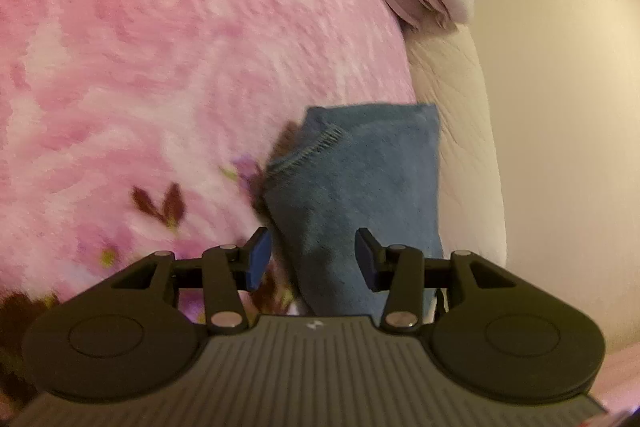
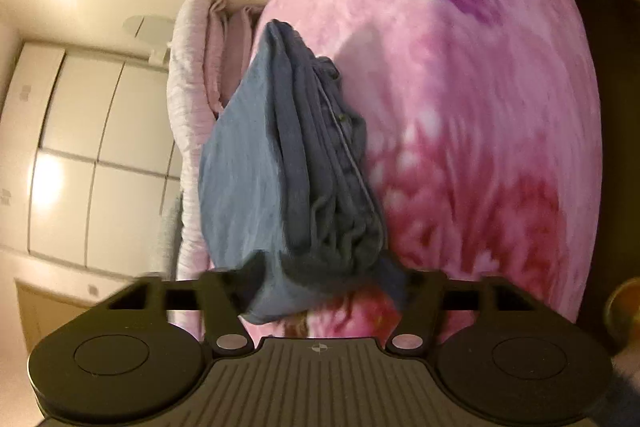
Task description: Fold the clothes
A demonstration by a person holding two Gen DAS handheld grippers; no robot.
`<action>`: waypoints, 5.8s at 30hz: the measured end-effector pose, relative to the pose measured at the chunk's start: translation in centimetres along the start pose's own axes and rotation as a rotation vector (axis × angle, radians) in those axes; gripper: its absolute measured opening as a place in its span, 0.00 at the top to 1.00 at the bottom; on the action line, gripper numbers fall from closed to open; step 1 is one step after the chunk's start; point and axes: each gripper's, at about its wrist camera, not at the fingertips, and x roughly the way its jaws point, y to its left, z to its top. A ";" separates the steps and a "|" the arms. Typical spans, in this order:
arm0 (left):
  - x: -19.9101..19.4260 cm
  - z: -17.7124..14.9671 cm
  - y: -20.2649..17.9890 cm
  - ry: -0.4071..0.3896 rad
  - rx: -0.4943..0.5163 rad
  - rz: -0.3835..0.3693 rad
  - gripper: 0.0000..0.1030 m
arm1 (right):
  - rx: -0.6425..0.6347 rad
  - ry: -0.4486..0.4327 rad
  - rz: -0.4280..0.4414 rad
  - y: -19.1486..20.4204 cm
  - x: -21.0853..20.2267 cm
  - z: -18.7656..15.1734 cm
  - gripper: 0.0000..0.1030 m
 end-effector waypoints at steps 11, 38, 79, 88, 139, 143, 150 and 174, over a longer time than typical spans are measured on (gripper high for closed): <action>0.3 -0.3 -0.3 0.012 0.044 -0.005 0.61 | -0.063 -0.032 -0.065 1.8 1.2 1.8 0.60; 4.9 -0.3 -13.7 0.054 0.748 0.029 0.69 | -0.735 -0.085 -0.287 12.5 2.1 5.4 0.49; 3.7 5.3 -7.4 0.260 0.903 -0.099 0.77 | -0.783 0.111 -0.287 12.5 4.4 1.6 0.85; 5.8 5.5 -8.6 0.434 1.231 -0.218 0.77 | -0.709 0.145 -0.290 10.6 5.0 1.5 0.86; 6.6 10.0 -6.4 0.701 1.216 -0.283 0.92 | -0.821 0.163 -0.367 10.1 7.8 1.7 1.00; 6.7 9.3 -5.0 0.630 1.148 -0.221 0.90 | -0.806 0.156 -0.344 9.6 7.4 1.8 1.00; 0.9 7.7 -0.9 0.374 0.616 -0.155 0.80 | -0.784 0.094 -0.303 9.1 6.7 1.4 1.00; 4.4 2.7 -2.4 0.164 0.611 0.010 0.85 | -0.702 0.061 -0.273 7.6 5.1 1.6 1.00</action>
